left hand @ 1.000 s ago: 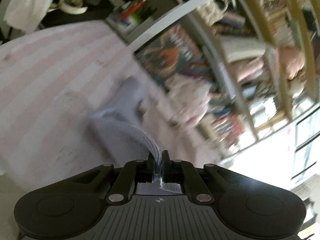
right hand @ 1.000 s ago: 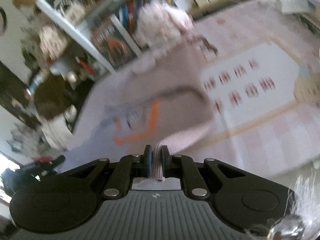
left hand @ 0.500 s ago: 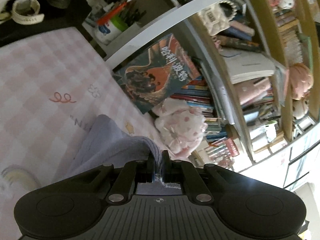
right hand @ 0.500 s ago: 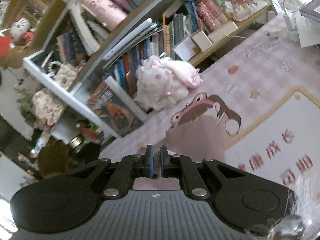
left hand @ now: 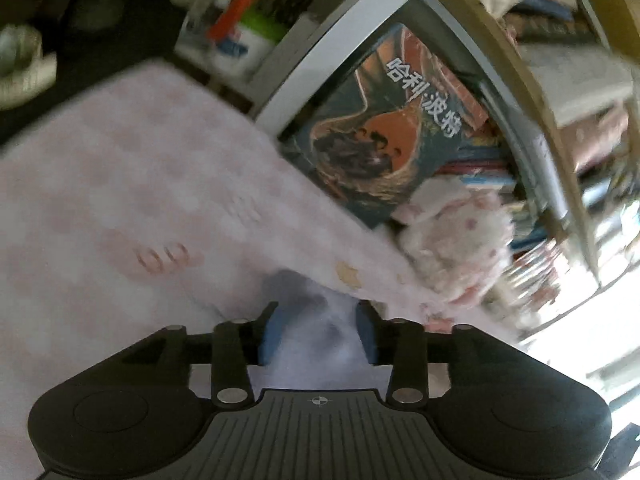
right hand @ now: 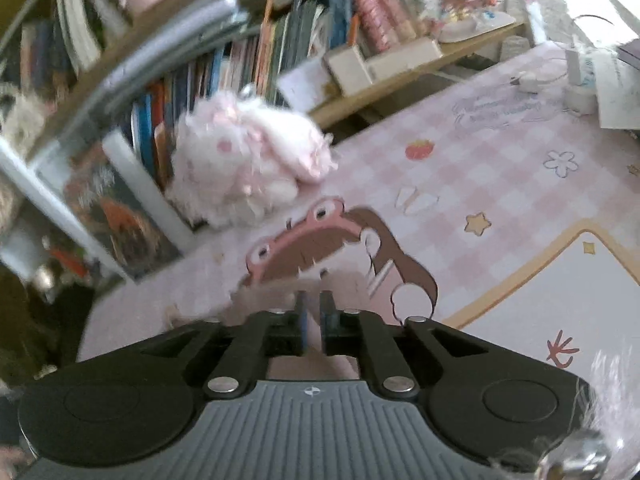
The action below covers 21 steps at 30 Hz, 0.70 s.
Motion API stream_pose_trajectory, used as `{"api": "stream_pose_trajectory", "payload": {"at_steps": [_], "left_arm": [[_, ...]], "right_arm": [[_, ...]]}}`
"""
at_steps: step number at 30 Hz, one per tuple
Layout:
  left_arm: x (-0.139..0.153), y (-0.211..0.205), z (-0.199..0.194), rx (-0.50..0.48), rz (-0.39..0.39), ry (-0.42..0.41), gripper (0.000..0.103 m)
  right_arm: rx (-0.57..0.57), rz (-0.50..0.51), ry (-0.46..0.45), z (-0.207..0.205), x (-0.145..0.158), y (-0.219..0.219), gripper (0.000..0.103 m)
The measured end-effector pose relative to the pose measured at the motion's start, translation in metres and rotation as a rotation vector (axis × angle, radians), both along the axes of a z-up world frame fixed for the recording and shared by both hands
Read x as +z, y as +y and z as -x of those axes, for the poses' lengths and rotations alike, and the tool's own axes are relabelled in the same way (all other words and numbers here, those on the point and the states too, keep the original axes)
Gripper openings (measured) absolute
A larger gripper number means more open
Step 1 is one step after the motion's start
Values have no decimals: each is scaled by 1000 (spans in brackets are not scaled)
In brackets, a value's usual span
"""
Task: Fold clothes
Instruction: 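Lift both held edges and fold them over the sweater body, then lower the folded edges onto the sweater and open both grippers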
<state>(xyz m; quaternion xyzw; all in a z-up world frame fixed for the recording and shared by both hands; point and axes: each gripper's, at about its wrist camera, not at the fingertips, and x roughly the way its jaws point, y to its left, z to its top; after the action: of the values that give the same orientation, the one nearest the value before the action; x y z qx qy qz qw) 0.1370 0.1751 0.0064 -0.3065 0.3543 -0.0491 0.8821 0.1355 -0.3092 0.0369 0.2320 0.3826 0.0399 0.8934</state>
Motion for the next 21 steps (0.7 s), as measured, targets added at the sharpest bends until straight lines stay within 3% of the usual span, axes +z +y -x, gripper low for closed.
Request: {"api": "stream_pose_trajectory", "payload": {"at_steps": [2,7,9,11,12,13,14,19,21], "left_arm": [[5,-9,-3,-90,-140,-29,40],[8,-53,-10,-361,-465,-125,42],[-3,-56,-21,-382,-454,-93,41],[-11,-58,-29,-391,-456,-73,31],[-14,-58,-33,-393,-460,-67,2],[-15,-57,-35,-389,-458,-67,3],[-10,-54,-35,-369,-434,-88,3],[13,-37,-35,-272,-317,-190,3],[1,-38,-45,-270,-337,-156,3]], "right_arm": [[58,88,13,-5,-5,14,42],[206,329,26,-24,-18,55,42],[244,403,40,-33,-26,67,37],[269,453,63,-40,-34,74,32],[261,455,51,-38,-31,74,16],[251,455,36,-35,-27,72,7],[241,454,21,-33,-23,71,5],[132,401,-72,-17,2,53,5],[116,388,-31,-27,-8,47,5]]}}
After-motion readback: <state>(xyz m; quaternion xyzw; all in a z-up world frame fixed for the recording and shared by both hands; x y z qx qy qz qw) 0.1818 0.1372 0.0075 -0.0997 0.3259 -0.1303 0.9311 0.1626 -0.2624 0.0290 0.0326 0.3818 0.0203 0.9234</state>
